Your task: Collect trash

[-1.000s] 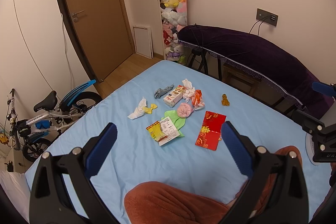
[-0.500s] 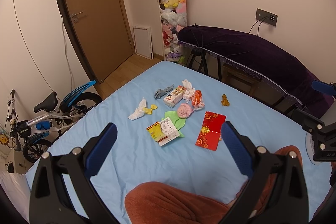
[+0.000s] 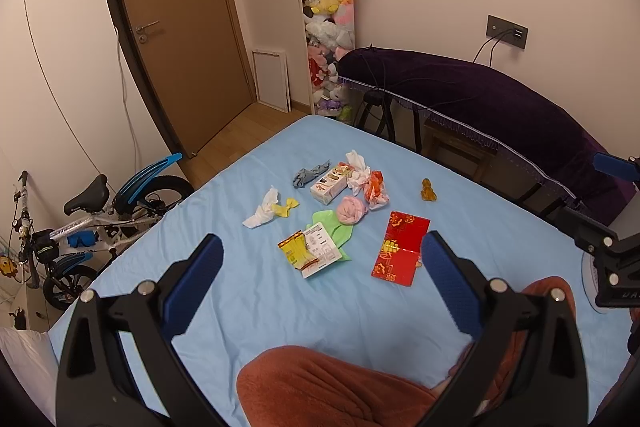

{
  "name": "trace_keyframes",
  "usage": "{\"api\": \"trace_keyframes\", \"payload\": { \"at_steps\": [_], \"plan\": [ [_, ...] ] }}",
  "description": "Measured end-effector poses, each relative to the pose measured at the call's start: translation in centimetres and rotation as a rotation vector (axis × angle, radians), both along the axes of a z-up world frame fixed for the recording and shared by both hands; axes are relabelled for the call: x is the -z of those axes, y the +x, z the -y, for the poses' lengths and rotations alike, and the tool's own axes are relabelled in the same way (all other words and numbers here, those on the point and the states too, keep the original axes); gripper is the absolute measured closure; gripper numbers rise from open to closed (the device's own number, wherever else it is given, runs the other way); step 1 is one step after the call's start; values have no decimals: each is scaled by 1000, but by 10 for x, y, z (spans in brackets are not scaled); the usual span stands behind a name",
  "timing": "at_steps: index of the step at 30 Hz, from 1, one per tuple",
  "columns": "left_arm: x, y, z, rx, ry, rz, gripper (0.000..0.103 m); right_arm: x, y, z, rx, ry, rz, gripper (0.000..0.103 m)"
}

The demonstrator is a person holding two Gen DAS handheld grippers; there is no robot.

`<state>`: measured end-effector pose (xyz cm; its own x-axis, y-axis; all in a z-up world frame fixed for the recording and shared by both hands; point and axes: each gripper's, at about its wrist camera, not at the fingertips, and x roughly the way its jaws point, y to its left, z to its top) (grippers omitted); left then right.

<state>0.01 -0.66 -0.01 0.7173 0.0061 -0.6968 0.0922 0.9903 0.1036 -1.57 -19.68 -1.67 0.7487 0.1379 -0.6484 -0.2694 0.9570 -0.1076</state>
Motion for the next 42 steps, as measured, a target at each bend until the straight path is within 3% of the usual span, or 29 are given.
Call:
{"api": "trace_keyframes", "payload": {
  "at_steps": [34,42],
  "plan": [
    [-5,5,-9,-1,2,-16,4,8,0,-4,-20,15,-17,7],
    [25,23,-3,14,6,-60,4,34,18,-6,-19,34,-49,7]
  ]
}}
